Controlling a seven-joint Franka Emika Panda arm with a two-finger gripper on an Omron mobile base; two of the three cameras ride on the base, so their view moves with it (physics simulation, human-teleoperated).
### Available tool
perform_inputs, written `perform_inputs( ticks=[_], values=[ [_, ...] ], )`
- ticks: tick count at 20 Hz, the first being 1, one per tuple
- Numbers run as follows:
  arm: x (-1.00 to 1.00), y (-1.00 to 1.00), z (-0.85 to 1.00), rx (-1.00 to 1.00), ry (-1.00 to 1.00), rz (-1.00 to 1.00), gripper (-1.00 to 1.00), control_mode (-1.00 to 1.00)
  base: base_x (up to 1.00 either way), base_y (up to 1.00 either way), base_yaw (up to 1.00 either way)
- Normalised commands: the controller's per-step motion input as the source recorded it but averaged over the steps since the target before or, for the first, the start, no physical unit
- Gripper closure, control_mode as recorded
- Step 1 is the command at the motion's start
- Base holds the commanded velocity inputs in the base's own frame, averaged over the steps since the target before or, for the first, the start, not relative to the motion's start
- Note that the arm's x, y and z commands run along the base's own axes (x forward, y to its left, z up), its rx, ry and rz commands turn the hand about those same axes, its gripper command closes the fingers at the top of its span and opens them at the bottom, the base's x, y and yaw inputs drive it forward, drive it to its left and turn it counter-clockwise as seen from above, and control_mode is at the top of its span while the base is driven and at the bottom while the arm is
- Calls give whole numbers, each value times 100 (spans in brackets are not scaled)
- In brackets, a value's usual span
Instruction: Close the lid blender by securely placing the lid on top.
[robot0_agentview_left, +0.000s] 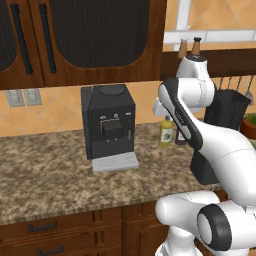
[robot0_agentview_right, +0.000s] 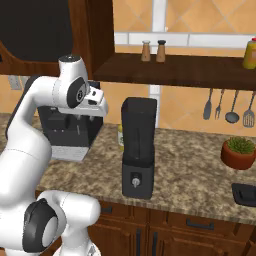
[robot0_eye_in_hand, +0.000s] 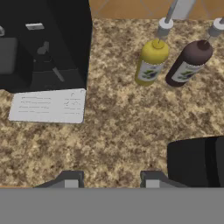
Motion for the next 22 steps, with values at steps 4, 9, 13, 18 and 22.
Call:
perform_inputs(
  ticks=[4, 9, 13, 18, 22],
  values=[
    [-1, 0, 0, 0, 0, 0, -100, -100, 0, 0, 0],
    [0, 0, -2, 0, 0, 0, -100, 100, -65, -40, -11],
    [0, 0, 0, 0, 0, 0, -100, 100, -90, -88, -21],
    [0, 0, 0, 0, 0, 0, -100, 100, -1, -100, -7],
    [0, 0, 0, 0, 0, 0, -100, 100, 50, -72, 0]
  ],
)
